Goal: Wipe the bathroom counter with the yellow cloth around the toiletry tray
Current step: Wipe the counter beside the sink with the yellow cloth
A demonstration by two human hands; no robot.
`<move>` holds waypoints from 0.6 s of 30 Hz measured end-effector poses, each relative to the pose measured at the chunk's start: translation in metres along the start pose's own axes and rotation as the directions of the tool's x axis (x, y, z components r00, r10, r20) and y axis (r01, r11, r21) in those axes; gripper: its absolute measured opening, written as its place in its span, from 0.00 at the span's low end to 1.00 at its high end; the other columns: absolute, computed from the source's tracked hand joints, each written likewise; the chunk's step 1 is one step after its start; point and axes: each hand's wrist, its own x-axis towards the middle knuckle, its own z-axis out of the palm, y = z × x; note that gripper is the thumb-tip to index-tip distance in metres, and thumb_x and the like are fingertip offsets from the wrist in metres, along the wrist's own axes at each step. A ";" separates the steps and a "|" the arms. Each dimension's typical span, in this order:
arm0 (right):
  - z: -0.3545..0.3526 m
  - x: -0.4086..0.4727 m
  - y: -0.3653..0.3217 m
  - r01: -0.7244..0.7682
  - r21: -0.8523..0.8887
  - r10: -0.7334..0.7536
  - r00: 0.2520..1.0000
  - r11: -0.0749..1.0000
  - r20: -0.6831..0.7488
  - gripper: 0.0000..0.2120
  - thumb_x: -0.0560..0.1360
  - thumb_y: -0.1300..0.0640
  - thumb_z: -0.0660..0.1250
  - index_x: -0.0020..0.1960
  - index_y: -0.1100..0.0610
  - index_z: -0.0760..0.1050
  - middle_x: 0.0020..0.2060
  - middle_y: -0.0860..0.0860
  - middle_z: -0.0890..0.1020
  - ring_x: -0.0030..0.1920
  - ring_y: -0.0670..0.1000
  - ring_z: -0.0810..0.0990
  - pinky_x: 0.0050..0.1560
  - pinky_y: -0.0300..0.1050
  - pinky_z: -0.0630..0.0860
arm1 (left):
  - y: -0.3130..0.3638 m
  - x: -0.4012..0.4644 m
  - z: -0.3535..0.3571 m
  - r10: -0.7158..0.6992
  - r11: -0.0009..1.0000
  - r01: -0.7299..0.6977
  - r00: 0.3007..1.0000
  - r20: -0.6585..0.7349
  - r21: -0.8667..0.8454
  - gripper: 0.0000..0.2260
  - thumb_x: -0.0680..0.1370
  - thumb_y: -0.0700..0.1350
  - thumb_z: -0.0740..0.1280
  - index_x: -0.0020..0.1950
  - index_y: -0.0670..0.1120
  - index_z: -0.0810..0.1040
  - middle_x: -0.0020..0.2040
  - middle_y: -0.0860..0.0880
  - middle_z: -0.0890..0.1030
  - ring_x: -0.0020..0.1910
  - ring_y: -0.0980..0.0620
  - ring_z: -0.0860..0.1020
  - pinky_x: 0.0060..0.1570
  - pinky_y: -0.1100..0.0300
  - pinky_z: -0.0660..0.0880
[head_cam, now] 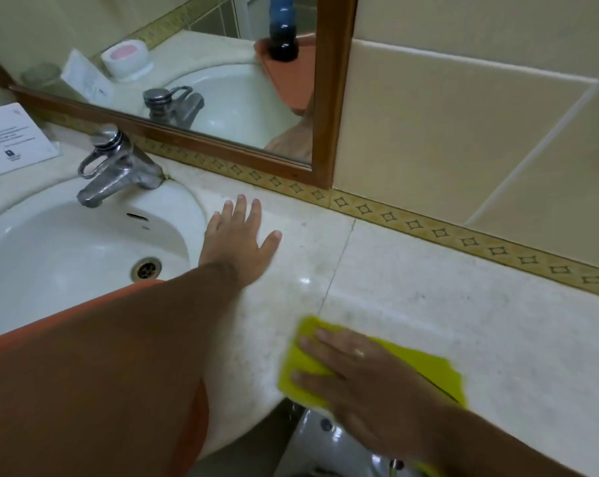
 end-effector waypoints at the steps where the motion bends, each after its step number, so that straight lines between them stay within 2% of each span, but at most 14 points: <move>1: -0.001 -0.030 0.014 -0.016 0.065 0.018 1.000 0.998 -0.023 0.24 0.76 0.48 0.60 0.72 0.38 0.66 0.77 0.45 0.61 0.77 0.52 0.60 0.75 0.48 0.57 | 0.000 0.000 0.000 0.003 1.000 -0.003 1.000 -0.004 0.005 0.36 0.79 0.66 0.43 0.82 0.48 0.51 0.83 0.43 0.52 0.81 0.40 0.51 0.79 0.43 0.49; 3: -0.018 -0.066 0.060 -0.231 0.087 0.234 0.972 0.969 -0.033 0.21 0.79 0.40 0.54 0.71 0.35 0.67 0.76 0.41 0.62 0.76 0.52 0.62 0.73 0.44 0.60 | 0.000 0.000 0.000 0.006 1.000 -0.006 1.000 0.003 0.007 0.36 0.79 0.67 0.42 0.82 0.48 0.51 0.83 0.43 0.51 0.81 0.40 0.51 0.78 0.43 0.49; 5: -0.038 -0.058 0.103 -0.370 0.025 0.371 0.925 0.929 -0.079 0.23 0.80 0.44 0.49 0.75 0.40 0.62 0.77 0.48 0.61 0.77 0.56 0.58 0.73 0.47 0.58 | 0.001 -0.001 0.001 0.015 1.000 -0.015 1.000 0.006 0.007 0.37 0.79 0.68 0.41 0.82 0.49 0.50 0.83 0.43 0.50 0.82 0.40 0.50 0.78 0.43 0.48; 8: -0.045 0.023 0.114 -0.454 -0.079 0.443 0.888 0.888 -0.127 0.27 0.80 0.53 0.53 0.78 0.43 0.55 0.79 0.52 0.55 0.79 0.57 0.51 0.76 0.49 0.51 | -0.001 0.000 0.002 0.011 1.000 -0.011 1.000 0.008 0.011 0.37 0.78 0.67 0.41 0.82 0.49 0.50 0.83 0.43 0.50 0.82 0.40 0.50 0.78 0.44 0.47; 10: -0.041 0.074 0.082 -0.447 -0.087 0.436 0.891 0.890 -0.124 0.29 0.80 0.53 0.53 0.79 0.45 0.52 0.80 0.55 0.51 0.79 0.58 0.48 0.77 0.51 0.47 | 0.000 -0.001 0.001 0.008 1.000 -0.008 1.000 0.018 0.011 0.36 0.79 0.66 0.42 0.82 0.48 0.50 0.83 0.43 0.50 0.82 0.40 0.50 0.79 0.44 0.47; 11: -0.032 0.081 0.062 -0.381 -0.137 0.370 0.924 0.914 -0.099 0.29 0.79 0.53 0.53 0.79 0.46 0.50 0.80 0.56 0.50 0.79 0.60 0.47 0.77 0.54 0.46 | 0.000 -0.002 0.000 0.008 1.000 -0.008 1.000 0.024 0.008 0.35 0.80 0.66 0.44 0.83 0.48 0.50 0.83 0.43 0.50 0.82 0.40 0.49 0.79 0.44 0.47; 13: -0.012 0.048 0.023 -0.190 -0.228 0.185 0.982 0.955 -0.043 0.30 0.78 0.51 0.56 0.79 0.46 0.53 0.79 0.57 0.53 0.79 0.60 0.50 0.77 0.58 0.49 | 0.001 -0.004 -0.002 0.016 1.000 -0.017 0.999 0.029 0.008 0.35 0.80 0.65 0.45 0.83 0.47 0.49 0.83 0.43 0.49 0.81 0.40 0.49 0.79 0.44 0.46; 14: -0.004 0.016 0.009 -0.132 -0.173 0.128 0.991 0.976 -0.036 0.30 0.77 0.50 0.57 0.78 0.44 0.56 0.79 0.55 0.55 0.79 0.59 0.52 0.77 0.57 0.52 | 0.001 -0.005 -0.002 0.022 1.000 -0.022 0.999 0.028 0.010 0.35 0.80 0.65 0.44 0.83 0.47 0.49 0.83 0.43 0.49 0.81 0.40 0.49 0.79 0.44 0.46; 16: -0.003 -0.042 0.011 -0.109 -0.064 0.108 0.994 0.992 -0.020 0.27 0.78 0.48 0.57 0.77 0.42 0.59 0.79 0.51 0.58 0.78 0.55 0.55 0.75 0.53 0.56 | 0.001 -0.005 -0.003 0.028 0.999 -0.029 0.999 0.024 0.015 0.35 0.80 0.66 0.43 0.83 0.48 0.49 0.83 0.43 0.49 0.82 0.40 0.49 0.78 0.44 0.46; 18: -0.015 -0.067 0.046 -0.189 -0.071 0.187 0.982 0.979 -0.041 0.25 0.80 0.46 0.51 0.77 0.42 0.59 0.78 0.51 0.59 0.78 0.55 0.58 0.73 0.52 0.59 | 0.001 -0.004 -0.002 0.024 0.999 -0.025 0.999 0.028 0.021 0.35 0.80 0.66 0.42 0.82 0.48 0.49 0.83 0.43 0.49 0.82 0.40 0.49 0.78 0.43 0.47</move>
